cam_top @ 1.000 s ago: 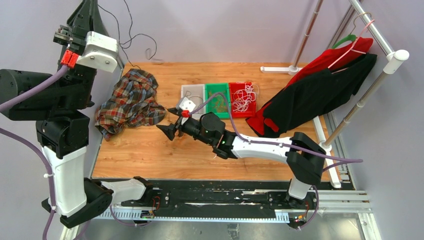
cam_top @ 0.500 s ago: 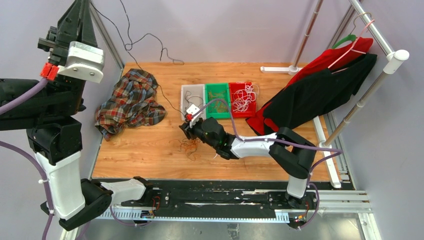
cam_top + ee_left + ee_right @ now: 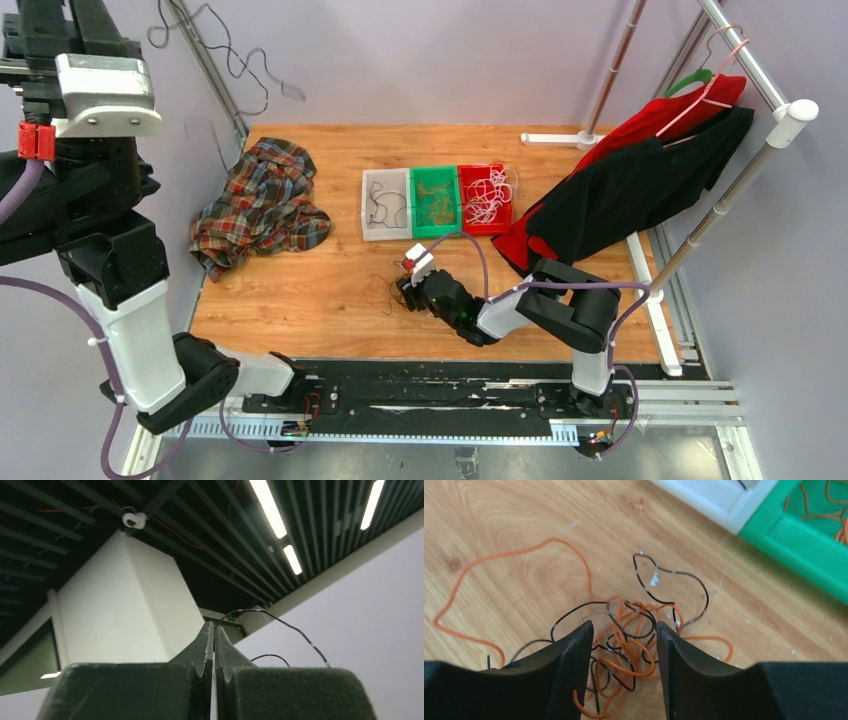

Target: Untangle the cables

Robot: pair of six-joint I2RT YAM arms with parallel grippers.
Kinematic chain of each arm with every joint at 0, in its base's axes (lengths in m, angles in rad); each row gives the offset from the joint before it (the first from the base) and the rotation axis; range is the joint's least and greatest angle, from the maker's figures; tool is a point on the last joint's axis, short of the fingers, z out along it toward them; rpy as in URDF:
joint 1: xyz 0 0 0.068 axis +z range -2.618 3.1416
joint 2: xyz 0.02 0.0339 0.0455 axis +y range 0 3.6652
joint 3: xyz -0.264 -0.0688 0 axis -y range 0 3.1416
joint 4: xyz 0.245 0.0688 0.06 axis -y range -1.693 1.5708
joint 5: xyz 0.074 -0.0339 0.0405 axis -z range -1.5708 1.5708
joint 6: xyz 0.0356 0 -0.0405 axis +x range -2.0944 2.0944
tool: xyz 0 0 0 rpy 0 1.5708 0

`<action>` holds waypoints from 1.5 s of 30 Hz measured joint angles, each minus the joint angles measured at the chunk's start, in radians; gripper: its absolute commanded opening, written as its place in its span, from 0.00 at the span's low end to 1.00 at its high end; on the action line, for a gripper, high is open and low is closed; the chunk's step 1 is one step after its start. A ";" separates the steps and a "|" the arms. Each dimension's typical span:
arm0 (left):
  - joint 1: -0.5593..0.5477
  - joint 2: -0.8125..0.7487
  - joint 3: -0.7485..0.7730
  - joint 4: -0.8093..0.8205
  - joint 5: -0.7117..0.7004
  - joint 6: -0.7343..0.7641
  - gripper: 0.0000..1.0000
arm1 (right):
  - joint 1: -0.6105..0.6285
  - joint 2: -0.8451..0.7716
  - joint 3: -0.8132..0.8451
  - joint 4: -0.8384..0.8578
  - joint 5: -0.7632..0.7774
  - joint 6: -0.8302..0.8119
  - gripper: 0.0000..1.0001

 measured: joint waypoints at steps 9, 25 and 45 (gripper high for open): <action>0.000 0.069 0.032 0.233 -0.021 0.132 0.00 | 0.000 -0.004 -0.105 0.105 0.029 0.087 0.52; 0.000 -0.525 -1.076 -0.132 -0.029 0.217 0.00 | -0.036 -0.369 -0.149 0.020 0.058 0.035 0.02; 0.000 -0.321 -1.061 -0.175 -0.030 0.120 0.01 | -0.048 -0.406 -0.212 -0.101 -0.015 0.055 0.13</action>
